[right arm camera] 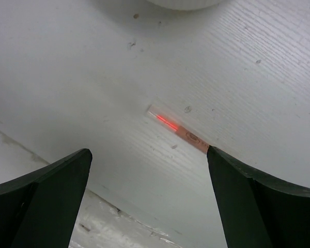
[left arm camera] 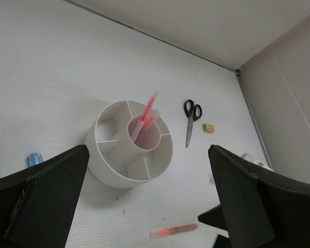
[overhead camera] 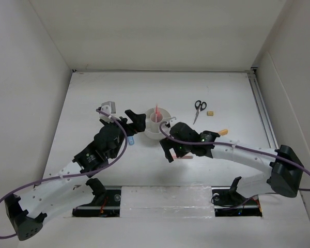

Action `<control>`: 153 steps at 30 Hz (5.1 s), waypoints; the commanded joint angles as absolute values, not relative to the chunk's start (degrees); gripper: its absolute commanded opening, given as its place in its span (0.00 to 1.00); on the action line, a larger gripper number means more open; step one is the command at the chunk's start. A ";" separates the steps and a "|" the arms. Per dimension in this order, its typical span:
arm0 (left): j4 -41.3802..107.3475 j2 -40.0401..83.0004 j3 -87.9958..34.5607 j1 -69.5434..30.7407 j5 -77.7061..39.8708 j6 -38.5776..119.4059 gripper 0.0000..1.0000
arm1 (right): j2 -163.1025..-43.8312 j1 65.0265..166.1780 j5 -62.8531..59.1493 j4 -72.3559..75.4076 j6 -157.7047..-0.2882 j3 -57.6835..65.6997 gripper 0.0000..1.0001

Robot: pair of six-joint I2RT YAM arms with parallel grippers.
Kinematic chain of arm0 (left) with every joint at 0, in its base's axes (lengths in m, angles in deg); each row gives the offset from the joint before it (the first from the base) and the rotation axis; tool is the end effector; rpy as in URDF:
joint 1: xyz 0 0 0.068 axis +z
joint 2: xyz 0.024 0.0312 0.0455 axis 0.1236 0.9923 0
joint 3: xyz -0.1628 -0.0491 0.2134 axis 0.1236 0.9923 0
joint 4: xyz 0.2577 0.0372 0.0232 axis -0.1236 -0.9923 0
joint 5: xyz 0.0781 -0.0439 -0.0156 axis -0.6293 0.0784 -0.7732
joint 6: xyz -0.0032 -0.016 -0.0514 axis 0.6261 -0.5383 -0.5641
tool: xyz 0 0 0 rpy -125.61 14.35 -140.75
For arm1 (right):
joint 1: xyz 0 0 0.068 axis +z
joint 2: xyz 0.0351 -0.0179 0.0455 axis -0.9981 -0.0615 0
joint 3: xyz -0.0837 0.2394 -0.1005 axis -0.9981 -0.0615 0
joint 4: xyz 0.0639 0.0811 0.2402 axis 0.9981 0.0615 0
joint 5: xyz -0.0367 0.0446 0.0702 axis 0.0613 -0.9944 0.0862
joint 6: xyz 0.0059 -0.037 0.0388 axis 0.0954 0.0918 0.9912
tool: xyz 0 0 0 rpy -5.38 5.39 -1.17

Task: Sort the stationery into containers
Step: Pick up the pen from the center of the board.

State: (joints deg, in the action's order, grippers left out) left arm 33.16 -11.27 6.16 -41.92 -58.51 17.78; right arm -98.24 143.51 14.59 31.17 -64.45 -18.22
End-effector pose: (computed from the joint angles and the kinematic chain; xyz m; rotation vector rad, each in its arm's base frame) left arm 0.1308 -0.1225 0.3359 -0.2265 1.6151 -0.6951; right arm 0.1521 0.2245 0.2446 -0.7086 2.4152 0.3869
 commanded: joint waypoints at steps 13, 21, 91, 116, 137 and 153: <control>37.82 -11.92 6.96 -41.86 -52.05 19.03 1.00 | -106.94 141.32 14.05 21.59 -57.08 -25.22 0.98; 38.35 -13.06 7.48 -41.86 -50.91 20.08 1.00 | -108.88 140.70 12.92 17.81 -57.07 -27.15 0.95; 41.87 -12.53 8.54 -41.86 -46.51 22.73 1.00 | -112.91 120.31 4.03 14.20 -68.94 -22.50 0.88; 41.87 -13.06 8.54 -41.86 -45.99 22.73 1.00 | -115.73 125.58 11.24 21.41 -63.31 -23.28 0.48; 40.72 -15.25 8.54 -41.86 -45.46 21.67 1.00 | -115.48 133.40 13.26 23.25 -59.10 -23.72 0.00; 49.49 -17.98 8.97 -41.86 -18.79 22.46 1.00 | -62.92 130.69 2.40 6.44 -59.80 -31.89 0.00</control>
State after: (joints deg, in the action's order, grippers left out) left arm 41.56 -17.35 8.39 -41.92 -30.84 21.51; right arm -67.16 131.64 9.69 17.99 -58.59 -29.47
